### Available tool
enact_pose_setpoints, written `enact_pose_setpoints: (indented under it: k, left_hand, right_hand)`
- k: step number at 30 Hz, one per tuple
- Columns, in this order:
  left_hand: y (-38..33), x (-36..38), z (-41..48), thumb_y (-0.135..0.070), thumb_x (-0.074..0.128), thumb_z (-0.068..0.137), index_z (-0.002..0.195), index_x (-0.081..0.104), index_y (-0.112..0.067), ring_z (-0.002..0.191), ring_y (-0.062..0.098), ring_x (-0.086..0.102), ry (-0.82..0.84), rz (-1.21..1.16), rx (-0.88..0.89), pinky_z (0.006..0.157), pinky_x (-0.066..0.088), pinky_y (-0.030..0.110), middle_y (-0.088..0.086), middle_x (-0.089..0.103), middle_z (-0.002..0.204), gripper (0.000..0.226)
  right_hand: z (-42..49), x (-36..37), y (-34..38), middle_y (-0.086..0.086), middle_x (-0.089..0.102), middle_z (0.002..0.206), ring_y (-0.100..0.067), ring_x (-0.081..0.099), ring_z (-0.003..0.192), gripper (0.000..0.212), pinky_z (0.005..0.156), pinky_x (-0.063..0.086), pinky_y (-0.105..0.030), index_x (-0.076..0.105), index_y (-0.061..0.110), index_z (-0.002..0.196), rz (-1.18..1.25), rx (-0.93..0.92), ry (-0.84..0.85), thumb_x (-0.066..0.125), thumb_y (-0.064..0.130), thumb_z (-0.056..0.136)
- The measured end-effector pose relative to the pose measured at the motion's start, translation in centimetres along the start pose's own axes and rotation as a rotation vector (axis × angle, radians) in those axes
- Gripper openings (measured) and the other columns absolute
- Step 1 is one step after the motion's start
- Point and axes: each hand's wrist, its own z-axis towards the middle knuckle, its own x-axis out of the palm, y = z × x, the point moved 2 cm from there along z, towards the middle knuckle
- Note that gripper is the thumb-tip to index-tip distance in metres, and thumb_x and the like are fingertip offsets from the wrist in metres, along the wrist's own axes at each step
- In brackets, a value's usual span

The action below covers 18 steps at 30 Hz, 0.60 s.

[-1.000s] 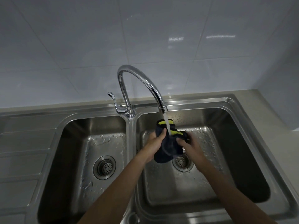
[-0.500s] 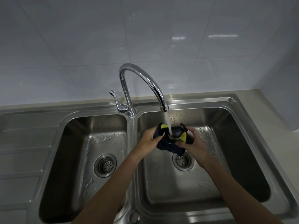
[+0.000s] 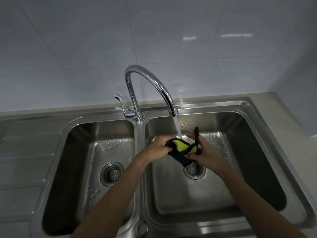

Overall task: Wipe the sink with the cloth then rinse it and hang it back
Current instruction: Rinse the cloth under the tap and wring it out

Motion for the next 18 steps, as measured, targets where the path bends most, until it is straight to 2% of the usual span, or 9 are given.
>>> enact_pose_setpoints:
  k: [1,3,6,8,11,12,15,16,18]
  left_hand:
    - [-0.1,0.0,0.1,0.019,0.045,0.083,0.111,0.064,-0.002,0.096,0.009,0.062,0.009,-0.008,-0.001,0.083,0.049,0.016,0.008,0.066,0.103,0.040]
    - [-0.1,-0.2,0.1,0.018,0.046,0.083,0.105,0.066,-0.010,0.090,0.000,0.063,-0.028,-0.025,-0.015,0.081,0.049,0.015,0.002,0.067,0.096,0.041]
    - [0.1,-0.4,-0.1,0.011,0.052,0.086,0.098,0.065,-0.020,0.082,-0.010,0.061,-0.153,-0.016,-0.006,0.080,0.049,0.013,-0.009,0.066,0.090,0.036]
    - [0.4,-0.4,-0.2,0.003,0.058,0.086,0.095,0.066,-0.017,0.082,-0.004,0.060,-0.222,0.068,0.047,0.079,0.047,0.015,-0.007,0.066,0.087,0.024]
    - [1.4,-0.1,0.0,-0.008,0.067,0.082,0.088,0.069,-0.013,0.075,0.011,0.062,-0.381,0.207,0.088,0.068,0.049,0.023,-0.004,0.066,0.077,0.009]
    - [1.9,0.1,0.2,-0.010,0.068,0.081,0.086,0.069,-0.012,0.073,0.015,0.063,-0.433,0.215,0.060,0.066,0.052,0.028,-0.001,0.066,0.075,0.005]
    - [2.7,1.2,0.5,-0.011,0.066,0.083,0.087,0.068,-0.013,0.081,0.026,0.069,-0.513,-0.045,-0.145,0.069,0.059,0.046,0.011,0.071,0.087,0.004]
    - [2.6,1.5,0.5,-0.009,0.063,0.086,0.092,0.067,-0.010,0.084,0.028,0.069,-0.507,-0.210,-0.228,0.070,0.060,0.047,0.015,0.070,0.093,0.007]
    - [2.3,1.8,0.6,-0.008,0.056,0.093,0.106,0.063,-0.002,0.083,0.027,0.069,-0.467,-0.488,-0.336,0.069,0.061,0.038,0.018,0.068,0.099,0.016]
  right_hand:
    - [0.0,0.1,0.1,0.015,0.060,0.116,0.006,0.058,0.103,0.062,0.076,0.053,-0.015,0.053,0.022,0.125,0.007,0.011,0.033,0.073,-0.006,0.073]
    - [0.0,0.1,0.2,0.016,0.069,0.093,0.005,0.064,0.086,0.042,0.069,0.051,-0.013,0.063,0.019,0.109,-0.017,0.046,0.036,0.073,-0.004,0.075]
    - [0.0,0.0,0.3,0.013,0.067,0.080,0.003,0.064,0.075,0.027,0.063,0.049,-0.010,0.065,0.022,0.088,-0.073,0.041,-0.107,0.076,0.002,0.073]
    - [0.2,0.0,0.4,0.009,0.066,0.079,0.000,0.063,0.074,0.023,0.061,0.048,-0.010,0.064,0.018,0.087,-0.085,0.055,-0.210,0.076,0.004,0.073]
    - [0.7,0.5,0.3,-0.004,0.067,0.085,-0.020,0.063,0.080,0.024,0.067,0.051,-0.027,0.063,0.007,0.094,-0.142,0.108,-0.365,0.074,0.007,0.073]
    - [0.8,0.7,0.5,-0.005,0.065,0.085,-0.022,0.061,0.079,0.024,0.067,0.049,-0.027,0.061,0.006,0.094,-0.151,0.105,-0.421,0.073,0.006,0.073]
    - [0.8,1.7,1.8,-0.001,0.059,0.081,-0.016,0.055,0.075,0.022,0.058,0.038,-0.015,0.056,0.011,0.090,-0.127,0.057,-0.444,0.069,0.002,0.074]
    - [0.9,1.9,2.1,0.000,0.059,0.083,-0.013,0.054,0.075,0.025,0.059,0.038,-0.013,0.056,0.011,0.092,-0.106,0.047,-0.402,0.069,0.001,0.074]
    - [0.7,2.2,2.3,0.002,0.059,0.091,-0.008,0.055,0.080,0.031,0.065,0.042,-0.012,0.055,0.011,0.101,-0.079,0.012,-0.285,0.070,0.001,0.075]
